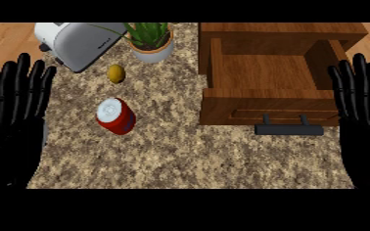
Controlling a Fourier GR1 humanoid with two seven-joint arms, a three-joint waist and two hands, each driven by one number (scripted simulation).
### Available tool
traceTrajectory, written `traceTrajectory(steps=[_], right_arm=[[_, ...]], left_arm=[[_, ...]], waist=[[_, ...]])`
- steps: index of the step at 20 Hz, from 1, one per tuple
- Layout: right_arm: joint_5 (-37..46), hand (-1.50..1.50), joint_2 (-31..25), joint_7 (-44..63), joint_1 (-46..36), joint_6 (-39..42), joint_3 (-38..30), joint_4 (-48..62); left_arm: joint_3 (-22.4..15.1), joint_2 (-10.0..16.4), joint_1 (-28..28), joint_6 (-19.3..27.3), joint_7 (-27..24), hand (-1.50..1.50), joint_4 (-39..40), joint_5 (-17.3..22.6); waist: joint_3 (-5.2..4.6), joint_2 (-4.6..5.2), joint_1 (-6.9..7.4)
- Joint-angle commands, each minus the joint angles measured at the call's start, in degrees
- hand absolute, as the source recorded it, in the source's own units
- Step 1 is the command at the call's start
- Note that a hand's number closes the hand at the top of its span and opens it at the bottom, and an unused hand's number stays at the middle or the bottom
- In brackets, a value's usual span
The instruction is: Pick up the can, place it into the drawer and close the drawer
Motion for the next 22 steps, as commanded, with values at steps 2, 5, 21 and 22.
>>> traceTrajectory(steps=[2, 5, 21, 22], right_arm=[[-2.2, -1.5, -0.2, 1.8, -0.9, 1.0, -0.4, -0.5], [-2.3, -1.5, 1.0, 1.2, 1.3, 2.1, 2.6, 0.7], [-11.4, -1.5, -1.4, 10.7, 17.1, 2.4, -11.9, -3.7], [-9.3, -1.5, -1.4, 13.0, 12.0, 0.7, -11.4, -2.0]], left_arm=[[1.8, 4.4, -3.2, -11.2, -1.7, -1.5, 4.1, 12.3], [-3.6, 7.6, -4.1, -23.8, -3.2, -1.5, 5.1, 21.2], [14.0, 34.9, -8.3, -59.6, 1.9, -1.5, 38.6, 42.3], [11.6, 33.1, -11.8, -54.8, 6.6, -1.5, 35.7, 44.7]], waist=[[0.45, 0.37, -0.98], [0.28, 0.67, -2.4], [0.52, 0.31, -1.39], [0.55, 0.29, -0.89]])
